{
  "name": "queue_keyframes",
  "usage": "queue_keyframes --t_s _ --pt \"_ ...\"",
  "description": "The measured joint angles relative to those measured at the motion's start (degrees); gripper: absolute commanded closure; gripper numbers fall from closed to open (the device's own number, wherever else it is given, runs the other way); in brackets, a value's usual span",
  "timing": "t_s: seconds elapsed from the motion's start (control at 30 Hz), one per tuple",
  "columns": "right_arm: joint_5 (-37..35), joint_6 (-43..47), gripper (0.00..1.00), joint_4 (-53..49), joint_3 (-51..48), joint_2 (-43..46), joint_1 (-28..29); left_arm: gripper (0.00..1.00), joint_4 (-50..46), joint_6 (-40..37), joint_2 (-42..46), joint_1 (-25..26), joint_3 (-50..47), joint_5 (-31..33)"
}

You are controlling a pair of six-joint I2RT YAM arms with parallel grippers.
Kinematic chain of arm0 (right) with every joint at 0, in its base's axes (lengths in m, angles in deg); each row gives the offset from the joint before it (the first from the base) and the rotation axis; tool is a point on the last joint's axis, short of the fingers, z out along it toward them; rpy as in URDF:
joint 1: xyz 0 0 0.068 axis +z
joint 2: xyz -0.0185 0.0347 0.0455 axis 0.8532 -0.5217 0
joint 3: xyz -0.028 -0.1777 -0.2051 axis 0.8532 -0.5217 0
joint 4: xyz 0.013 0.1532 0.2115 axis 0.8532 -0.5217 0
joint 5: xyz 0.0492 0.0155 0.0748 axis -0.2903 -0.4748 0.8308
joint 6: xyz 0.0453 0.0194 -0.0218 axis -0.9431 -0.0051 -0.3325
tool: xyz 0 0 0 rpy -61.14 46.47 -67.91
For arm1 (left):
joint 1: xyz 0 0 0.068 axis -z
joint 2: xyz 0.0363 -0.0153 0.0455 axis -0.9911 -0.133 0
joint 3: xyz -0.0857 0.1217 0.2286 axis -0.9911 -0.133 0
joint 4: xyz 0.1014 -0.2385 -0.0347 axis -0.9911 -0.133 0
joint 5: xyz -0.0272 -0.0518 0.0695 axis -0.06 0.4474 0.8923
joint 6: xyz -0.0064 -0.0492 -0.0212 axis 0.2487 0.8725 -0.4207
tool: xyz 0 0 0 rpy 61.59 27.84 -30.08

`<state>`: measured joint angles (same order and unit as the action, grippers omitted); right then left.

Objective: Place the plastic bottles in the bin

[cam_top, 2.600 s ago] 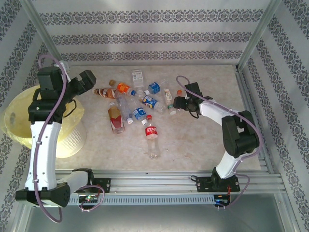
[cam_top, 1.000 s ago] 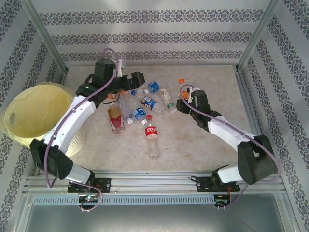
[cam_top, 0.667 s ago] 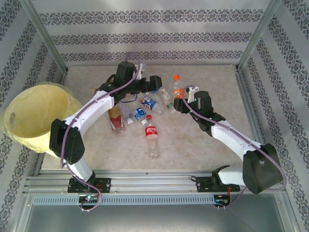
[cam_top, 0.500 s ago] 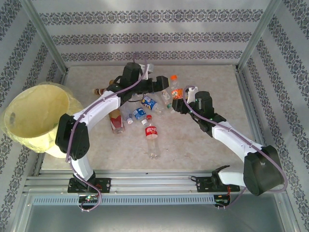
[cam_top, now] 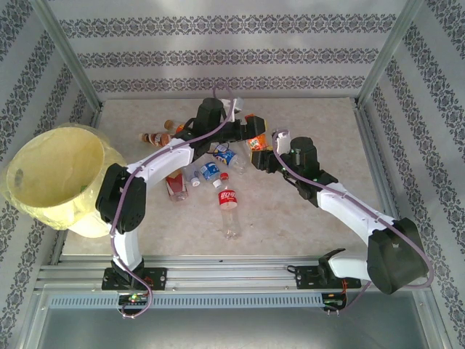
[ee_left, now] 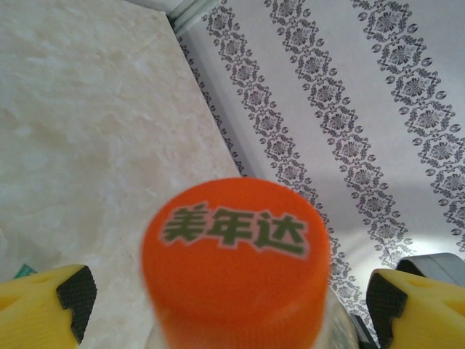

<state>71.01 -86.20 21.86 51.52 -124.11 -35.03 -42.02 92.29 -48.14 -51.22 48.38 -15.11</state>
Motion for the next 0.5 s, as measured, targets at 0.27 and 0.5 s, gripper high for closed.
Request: queue_keyframes --t_s 0.27,0.5 --pt "-0.20 0.17 0.53 -0.44 2.71 -1.55 0.00 0.42 -0.02 1.11 -1.79 1.05 1.81 -2.67" --pt "1.16 1.53 0.26 -1.81 3.54 -1.62 0.00 0.46 -0.57 1.22 -1.77 1.05 2.19 -2.51"
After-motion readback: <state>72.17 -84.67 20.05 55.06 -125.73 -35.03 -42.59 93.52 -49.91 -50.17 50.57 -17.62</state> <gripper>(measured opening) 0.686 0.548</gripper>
